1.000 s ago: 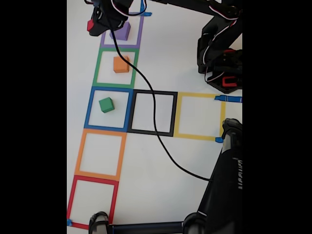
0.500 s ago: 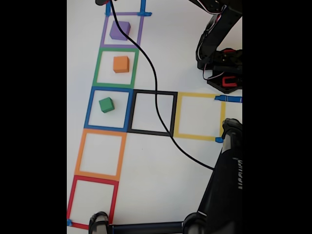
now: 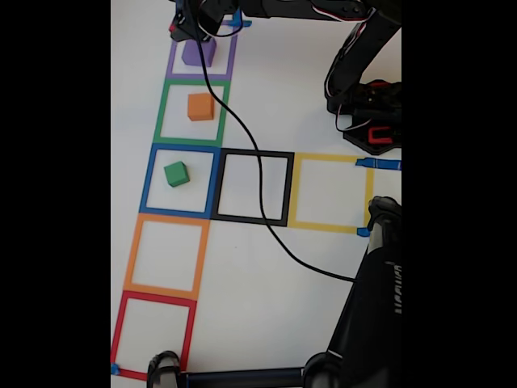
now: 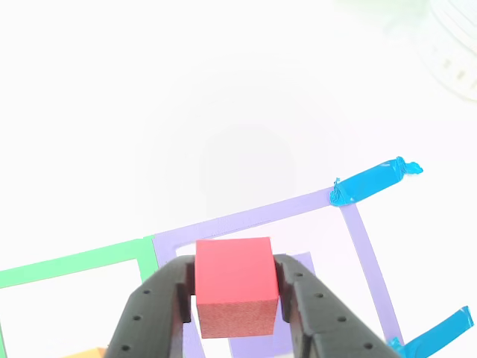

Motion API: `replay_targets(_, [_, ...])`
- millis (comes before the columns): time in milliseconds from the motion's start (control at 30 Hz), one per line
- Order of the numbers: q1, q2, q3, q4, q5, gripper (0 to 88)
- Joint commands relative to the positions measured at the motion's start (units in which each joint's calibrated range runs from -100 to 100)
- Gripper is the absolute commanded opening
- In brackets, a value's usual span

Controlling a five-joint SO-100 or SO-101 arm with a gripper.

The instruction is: Tower of hanoi

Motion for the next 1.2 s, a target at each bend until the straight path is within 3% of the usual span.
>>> replay_targets(0, [0.05,2.06,1.59,-9.33,0.18,1.3])
replay_targets(167, [1.2,7.79,8.41,-25.44,0.18,1.3])
replay_targets(333, [2.45,11.26,10.68,-32.65,0.18,1.3])
replay_targets(800, [7.82,13.28,16.23,-39.13,0.18,1.3])
replay_targets(1167, [6.47,14.82,19.86,-44.47,0.18,1.3])
